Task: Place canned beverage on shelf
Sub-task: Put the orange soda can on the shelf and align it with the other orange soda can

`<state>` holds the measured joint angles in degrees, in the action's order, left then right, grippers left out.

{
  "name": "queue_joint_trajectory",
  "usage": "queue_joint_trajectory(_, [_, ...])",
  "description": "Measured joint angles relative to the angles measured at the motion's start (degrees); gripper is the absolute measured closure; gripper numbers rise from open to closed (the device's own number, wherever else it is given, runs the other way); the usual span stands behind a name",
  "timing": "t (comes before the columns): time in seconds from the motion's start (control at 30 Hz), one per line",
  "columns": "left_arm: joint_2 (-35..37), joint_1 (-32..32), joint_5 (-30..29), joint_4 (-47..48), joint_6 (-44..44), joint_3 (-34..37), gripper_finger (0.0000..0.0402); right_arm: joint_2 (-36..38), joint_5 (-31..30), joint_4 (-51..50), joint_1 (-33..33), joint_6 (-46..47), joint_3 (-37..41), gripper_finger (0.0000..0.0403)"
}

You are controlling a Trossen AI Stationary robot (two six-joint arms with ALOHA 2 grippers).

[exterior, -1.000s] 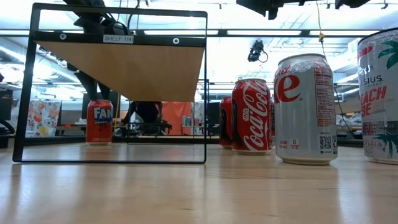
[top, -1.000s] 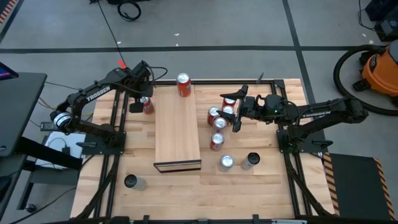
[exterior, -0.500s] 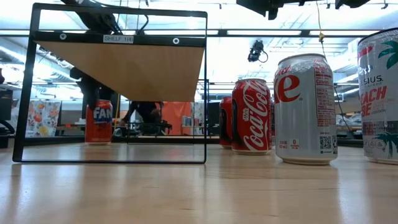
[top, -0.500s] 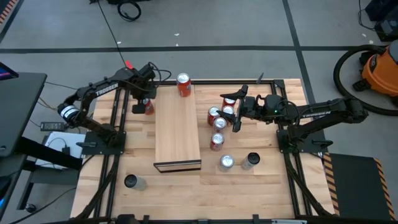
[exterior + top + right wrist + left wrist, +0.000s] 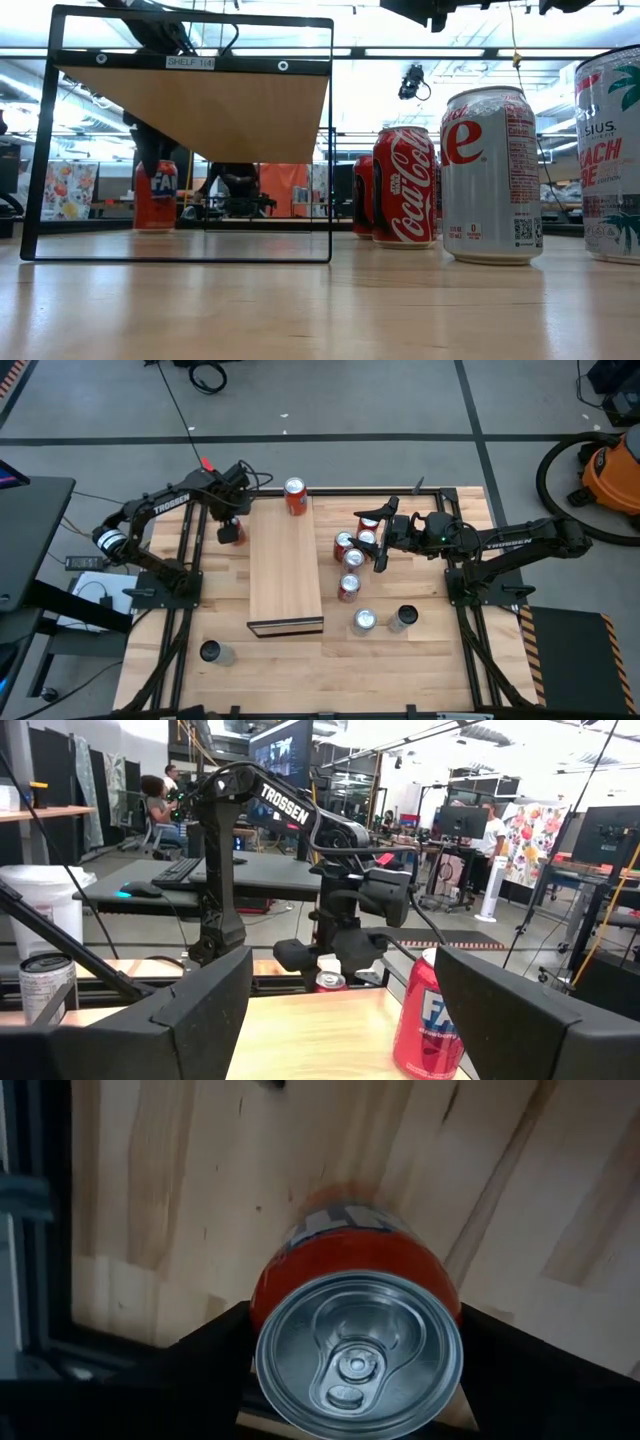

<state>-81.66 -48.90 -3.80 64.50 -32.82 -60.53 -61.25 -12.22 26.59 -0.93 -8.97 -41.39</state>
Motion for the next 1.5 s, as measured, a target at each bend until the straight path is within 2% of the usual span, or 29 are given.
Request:
queue_joint_trajectory(0.27, [1.3, 0.7, -0.8, 4.1, 2.1, 0.1, 0.0102, 0.0, 0.0, 0.0, 0.0, 0.0, 0.0, 0.008])
queue_joint_trajectory(0.43, [1.9, 2.0, -0.8, 7.9, 4.3, -2.5, 0.0102, 0.0, 0.0, 0.0, 0.0, 0.0, 0.0, 0.008])
queue_joint_trajectory(0.7, [1.9, 4.1, -0.5, 14.4, 7.9, -12.4, 0.0102, 0.0, 0.0, 0.0, 0.0, 0.0, 0.0, 0.008])
queue_joint_trajectory(0.93, [1.9, 6.1, -0.5, 21.6, 10.9, -23.7, 0.0102, 0.0, 0.0, 0.0, 0.0, -0.2, 0.0, 0.008])
queue_joint_trajectory(1.23, [1.6, 9.1, -1.2, 23.6, 13.4, -34.3, 0.0102, 0.0, 0.0, 0.5, 0.0, -0.2, 0.0, 0.008])
queue_joint_trajectory(1.5, [-5.3, 12.1, -1.5, 25.6, 15.5, -44.0, 0.0102, 0.0, 0.0, 0.8, -0.1, -0.2, 0.0, 0.008])
